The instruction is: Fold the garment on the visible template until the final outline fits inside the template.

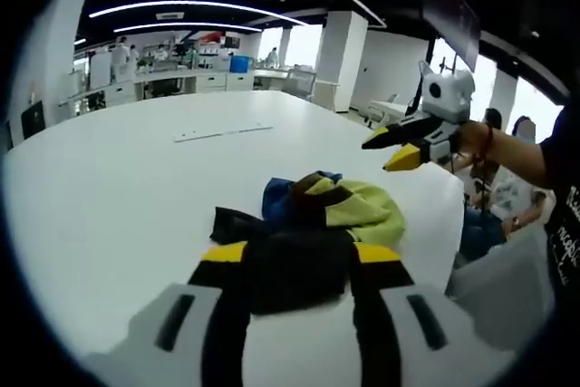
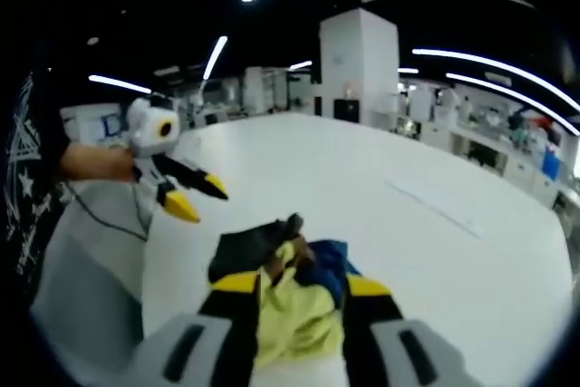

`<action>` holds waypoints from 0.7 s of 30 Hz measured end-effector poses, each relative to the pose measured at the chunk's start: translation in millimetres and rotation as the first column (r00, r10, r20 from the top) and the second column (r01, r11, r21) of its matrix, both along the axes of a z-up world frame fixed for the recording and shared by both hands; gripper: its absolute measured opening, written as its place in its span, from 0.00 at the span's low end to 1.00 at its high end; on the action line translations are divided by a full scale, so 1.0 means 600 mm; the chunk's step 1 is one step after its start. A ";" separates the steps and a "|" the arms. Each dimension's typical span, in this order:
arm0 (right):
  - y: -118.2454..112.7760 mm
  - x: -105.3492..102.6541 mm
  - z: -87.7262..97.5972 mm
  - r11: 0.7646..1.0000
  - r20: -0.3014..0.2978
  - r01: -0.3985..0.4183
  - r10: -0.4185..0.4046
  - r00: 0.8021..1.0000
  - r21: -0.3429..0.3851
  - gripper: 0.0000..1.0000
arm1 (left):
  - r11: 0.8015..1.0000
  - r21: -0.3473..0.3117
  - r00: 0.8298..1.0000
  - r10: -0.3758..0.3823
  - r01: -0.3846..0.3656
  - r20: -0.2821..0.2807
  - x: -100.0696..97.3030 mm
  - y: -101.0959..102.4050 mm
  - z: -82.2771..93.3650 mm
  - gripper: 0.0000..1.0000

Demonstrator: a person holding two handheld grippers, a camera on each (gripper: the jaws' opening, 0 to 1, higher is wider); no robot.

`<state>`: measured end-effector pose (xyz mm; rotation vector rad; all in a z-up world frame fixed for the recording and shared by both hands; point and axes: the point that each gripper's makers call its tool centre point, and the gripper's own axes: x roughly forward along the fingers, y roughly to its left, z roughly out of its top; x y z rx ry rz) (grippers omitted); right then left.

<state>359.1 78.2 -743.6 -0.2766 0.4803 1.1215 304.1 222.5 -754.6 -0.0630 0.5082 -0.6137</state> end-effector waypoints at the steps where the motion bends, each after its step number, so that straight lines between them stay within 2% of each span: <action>1: 0.003 0.003 -0.002 1.000 0.003 -0.006 0.006 1.000 -0.005 0.30 | 1.000 -0.002 1.000 0.000 0.000 -0.002 0.007 0.001 -0.004 0.40; 12: 0.033 0.031 -0.039 0.995 -0.013 -0.078 0.077 0.997 -0.063 0.17 | 0.999 0.006 0.998 -0.050 0.050 -0.047 0.037 -0.013 -0.043 0.34; 17: 0.038 0.039 -0.072 0.979 -0.002 -0.130 0.132 0.991 -0.158 0.14 | 0.998 0.005 0.995 -0.059 0.060 -0.076 0.043 -0.020 -0.062 0.31; 21: 0.037 0.047 -0.087 0.966 0.009 -0.151 0.156 0.988 -0.208 0.14 | 0.997 0.015 0.993 -0.077 0.079 -0.095 0.047 -0.022 -0.080 0.29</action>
